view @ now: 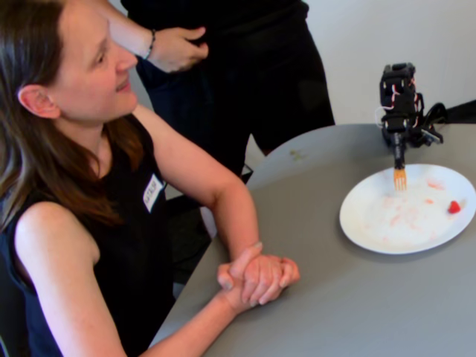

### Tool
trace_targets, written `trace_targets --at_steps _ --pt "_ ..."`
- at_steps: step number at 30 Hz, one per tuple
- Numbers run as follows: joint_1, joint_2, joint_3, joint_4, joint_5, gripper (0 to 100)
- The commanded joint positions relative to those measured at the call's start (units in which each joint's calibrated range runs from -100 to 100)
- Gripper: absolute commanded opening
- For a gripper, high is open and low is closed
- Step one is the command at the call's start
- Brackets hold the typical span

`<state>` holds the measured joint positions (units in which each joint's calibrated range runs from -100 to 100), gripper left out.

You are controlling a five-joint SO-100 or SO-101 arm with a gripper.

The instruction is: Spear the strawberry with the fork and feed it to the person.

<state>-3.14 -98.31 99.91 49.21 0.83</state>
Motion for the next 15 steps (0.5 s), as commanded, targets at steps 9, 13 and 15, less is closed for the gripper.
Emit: trace_targets --at_steps 9,13,15 --pt "-0.36 -0.58 0.09 -0.03 0.16 1" --pt "-0.14 -0.5 0.09 -0.56 0.58 1" --pt "-0.21 -0.58 0.09 -0.64 0.11 1"
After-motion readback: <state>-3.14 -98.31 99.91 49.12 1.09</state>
